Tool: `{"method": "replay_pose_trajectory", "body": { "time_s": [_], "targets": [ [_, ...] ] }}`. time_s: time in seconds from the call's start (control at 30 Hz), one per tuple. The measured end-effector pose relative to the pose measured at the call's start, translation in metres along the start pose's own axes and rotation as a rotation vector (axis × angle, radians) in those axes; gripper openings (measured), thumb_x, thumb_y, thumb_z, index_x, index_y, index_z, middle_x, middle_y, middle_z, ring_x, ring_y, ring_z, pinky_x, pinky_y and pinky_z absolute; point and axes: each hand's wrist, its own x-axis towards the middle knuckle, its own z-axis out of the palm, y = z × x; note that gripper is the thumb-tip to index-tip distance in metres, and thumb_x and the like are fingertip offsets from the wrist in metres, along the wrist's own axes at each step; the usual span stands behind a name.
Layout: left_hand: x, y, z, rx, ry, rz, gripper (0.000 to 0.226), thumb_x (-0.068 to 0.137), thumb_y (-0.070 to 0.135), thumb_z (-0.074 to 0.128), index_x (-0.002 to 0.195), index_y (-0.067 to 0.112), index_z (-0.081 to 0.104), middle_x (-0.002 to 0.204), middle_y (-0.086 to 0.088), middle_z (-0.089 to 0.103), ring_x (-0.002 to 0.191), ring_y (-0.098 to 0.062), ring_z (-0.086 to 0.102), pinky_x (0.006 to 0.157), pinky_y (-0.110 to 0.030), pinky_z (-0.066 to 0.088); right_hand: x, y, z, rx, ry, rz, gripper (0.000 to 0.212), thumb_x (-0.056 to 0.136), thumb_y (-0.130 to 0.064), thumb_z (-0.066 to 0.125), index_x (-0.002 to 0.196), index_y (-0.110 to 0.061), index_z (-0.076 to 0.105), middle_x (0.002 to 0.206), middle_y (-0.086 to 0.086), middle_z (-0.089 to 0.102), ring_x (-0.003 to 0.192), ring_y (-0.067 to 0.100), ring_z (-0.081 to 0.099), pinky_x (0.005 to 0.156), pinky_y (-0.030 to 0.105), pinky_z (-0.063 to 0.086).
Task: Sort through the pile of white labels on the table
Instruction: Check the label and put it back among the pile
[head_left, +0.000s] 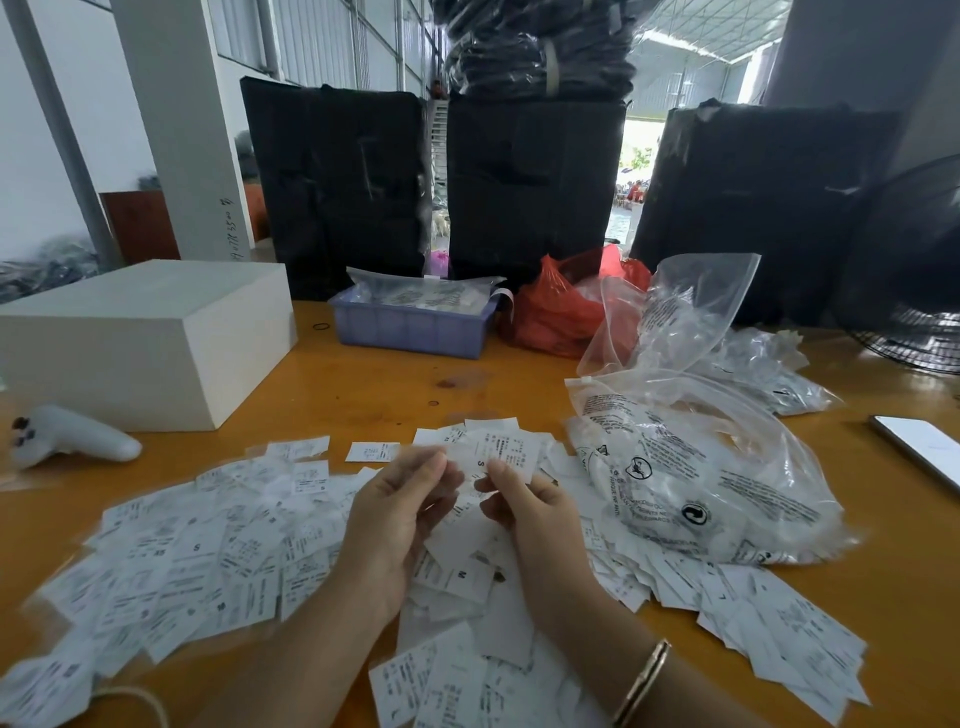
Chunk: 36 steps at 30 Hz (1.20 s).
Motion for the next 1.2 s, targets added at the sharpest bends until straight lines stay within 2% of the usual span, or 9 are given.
{"method": "replay_pose_trajectory", "body": {
  "time_s": [0.1, 0.3, 0.43, 0.53, 0.73, 0.93, 1.0, 1.07, 1.2],
  "targets": [
    [-0.001, -0.001, 0.001, 0.053, -0.012, 0.017, 0.014, 0.068, 0.028, 0.071, 0.081, 0.024, 0.076, 0.089, -0.003, 0.075, 0.085, -0.012, 0.071, 0.076, -0.028, 0.050, 0.000, 0.001, 0.002, -0.064, -0.028, -0.008, 0.028, 0.080, -0.039, 0.071, 0.072, -0.012, 0.072, 0.069, -0.006, 0.070, 0.062, 0.001, 0.062, 0.060, 0.019, 0.048],
    [-0.002, 0.000, 0.003, 0.180, -0.013, 0.022, 0.020, 0.065, 0.033, 0.073, 0.085, 0.031, 0.074, 0.092, 0.001, 0.075, 0.087, -0.010, 0.071, 0.080, -0.032, 0.053, 0.001, 0.003, 0.003, -0.160, -0.025, -0.067, 0.015, 0.080, -0.038, 0.072, 0.071, -0.025, 0.073, 0.072, 0.005, 0.071, 0.061, 0.005, 0.062, 0.057, 0.022, 0.049],
    [-0.005, 0.003, 0.005, 0.337, -0.004, 0.067, 0.017, 0.066, 0.042, 0.070, 0.082, 0.038, 0.074, 0.089, 0.011, 0.073, 0.080, -0.001, 0.068, 0.061, -0.016, 0.052, 0.006, 0.003, -0.002, -0.241, 0.002, -0.128, 0.020, 0.080, -0.037, 0.071, 0.067, -0.021, 0.072, 0.071, -0.001, 0.072, 0.063, 0.004, 0.064, 0.057, 0.019, 0.050],
    [-0.002, 0.007, 0.001, 0.444, -0.022, 0.098, 0.023, 0.067, 0.043, 0.072, 0.088, 0.034, 0.073, 0.089, 0.014, 0.073, 0.079, -0.002, 0.068, 0.063, -0.017, 0.049, 0.008, 0.002, -0.005, -0.232, -0.024, -0.151, 0.016, 0.083, -0.028, 0.070, 0.071, -0.019, 0.071, 0.070, -0.005, 0.072, 0.064, 0.004, 0.067, 0.055, 0.014, 0.048],
    [-0.002, 0.005, -0.001, 0.593, -0.018, 0.168, 0.007, 0.081, 0.035, 0.068, 0.085, 0.030, 0.071, 0.076, 0.013, 0.072, 0.066, -0.001, 0.065, 0.053, -0.011, 0.046, 0.009, 0.006, -0.003, -0.369, -0.100, -0.225, 0.023, 0.090, -0.023, 0.059, 0.069, -0.021, 0.068, 0.066, -0.004, 0.069, 0.062, 0.007, 0.063, 0.064, 0.029, 0.052],
    [-0.005, 0.008, 0.001, 0.515, 0.021, 0.129, 0.030, 0.066, 0.053, 0.066, 0.085, 0.031, 0.071, 0.076, 0.014, 0.073, 0.072, -0.001, 0.066, 0.060, -0.015, 0.044, 0.011, 0.007, -0.008, -0.502, -0.111, -0.352, 0.034, 0.095, -0.021, 0.051, 0.064, -0.021, 0.063, 0.062, -0.006, 0.066, 0.059, 0.011, 0.058, 0.059, 0.034, 0.048],
    [-0.004, 0.009, -0.001, 0.511, 0.018, 0.114, 0.037, 0.061, 0.056, 0.065, 0.087, 0.032, 0.072, 0.076, 0.013, 0.073, 0.073, -0.003, 0.066, 0.060, -0.017, 0.045, 0.012, 0.007, -0.011, -0.573, -0.147, -0.449, 0.032, 0.090, -0.024, 0.048, 0.062, -0.010, 0.058, 0.060, 0.005, 0.062, 0.057, 0.022, 0.054, 0.055, 0.038, 0.042],
    [-0.002, 0.009, -0.002, 0.512, -0.003, 0.101, 0.028, 0.066, 0.051, 0.069, 0.086, 0.032, 0.074, 0.077, 0.011, 0.073, 0.076, -0.007, 0.066, 0.061, -0.018, 0.049, 0.012, 0.008, -0.013, -0.636, -0.183, -0.531, 0.032, 0.084, -0.024, 0.046, 0.059, -0.004, 0.046, 0.054, 0.011, 0.048, 0.051, 0.020, 0.041, 0.051, 0.038, 0.033],
    [-0.002, 0.009, -0.003, 0.536, -0.075, 0.065, 0.007, 0.077, 0.033, 0.074, 0.082, 0.037, 0.076, 0.084, 0.008, 0.074, 0.082, -0.013, 0.069, 0.072, -0.027, 0.056, 0.012, 0.010, -0.013, -0.652, -0.222, -0.555, 0.032, 0.084, -0.023, 0.046, 0.055, -0.013, 0.035, 0.052, -0.001, 0.035, 0.050, 0.011, 0.033, 0.049, 0.039, 0.028]
  ]
}}
